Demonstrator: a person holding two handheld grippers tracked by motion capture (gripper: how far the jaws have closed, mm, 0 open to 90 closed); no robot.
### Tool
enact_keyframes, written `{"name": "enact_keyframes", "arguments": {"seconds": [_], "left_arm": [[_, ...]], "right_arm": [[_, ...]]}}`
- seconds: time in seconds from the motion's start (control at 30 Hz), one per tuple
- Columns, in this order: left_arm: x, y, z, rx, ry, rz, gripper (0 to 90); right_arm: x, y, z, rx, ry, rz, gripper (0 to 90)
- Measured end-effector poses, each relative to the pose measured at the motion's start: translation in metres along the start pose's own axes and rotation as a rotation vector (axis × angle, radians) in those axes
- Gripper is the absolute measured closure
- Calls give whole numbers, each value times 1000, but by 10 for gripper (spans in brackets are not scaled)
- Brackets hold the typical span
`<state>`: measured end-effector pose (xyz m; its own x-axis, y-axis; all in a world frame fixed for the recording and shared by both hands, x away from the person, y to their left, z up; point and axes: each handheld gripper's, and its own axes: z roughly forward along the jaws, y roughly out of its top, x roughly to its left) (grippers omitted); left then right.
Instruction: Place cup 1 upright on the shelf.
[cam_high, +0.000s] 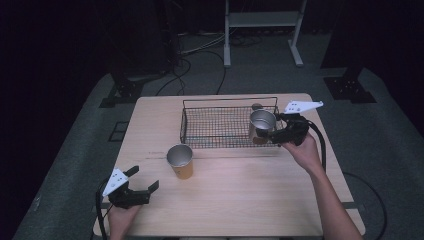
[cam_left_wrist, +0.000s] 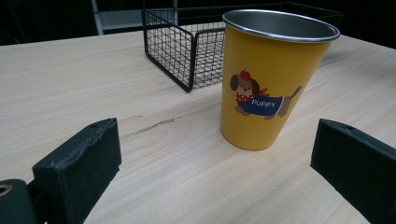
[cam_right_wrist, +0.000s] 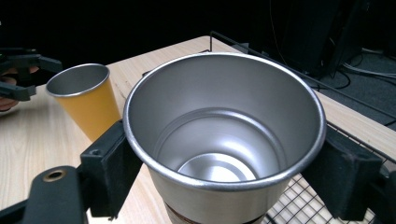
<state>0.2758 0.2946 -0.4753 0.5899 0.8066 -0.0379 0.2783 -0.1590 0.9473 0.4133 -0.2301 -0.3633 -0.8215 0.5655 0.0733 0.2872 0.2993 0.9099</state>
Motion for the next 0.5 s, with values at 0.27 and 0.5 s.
{"name": "enact_keyframes", "arguments": {"seconds": [0.27, 0.5], "left_arm": [[0, 0, 0, -2, -3, -2, 7], [-1, 1, 1, -8, -6, -1, 7]], "right_arm": [[-13, 14, 11, -1, -16, -7, 171], [-19, 24, 25, 11, -18, -6, 171]]}}
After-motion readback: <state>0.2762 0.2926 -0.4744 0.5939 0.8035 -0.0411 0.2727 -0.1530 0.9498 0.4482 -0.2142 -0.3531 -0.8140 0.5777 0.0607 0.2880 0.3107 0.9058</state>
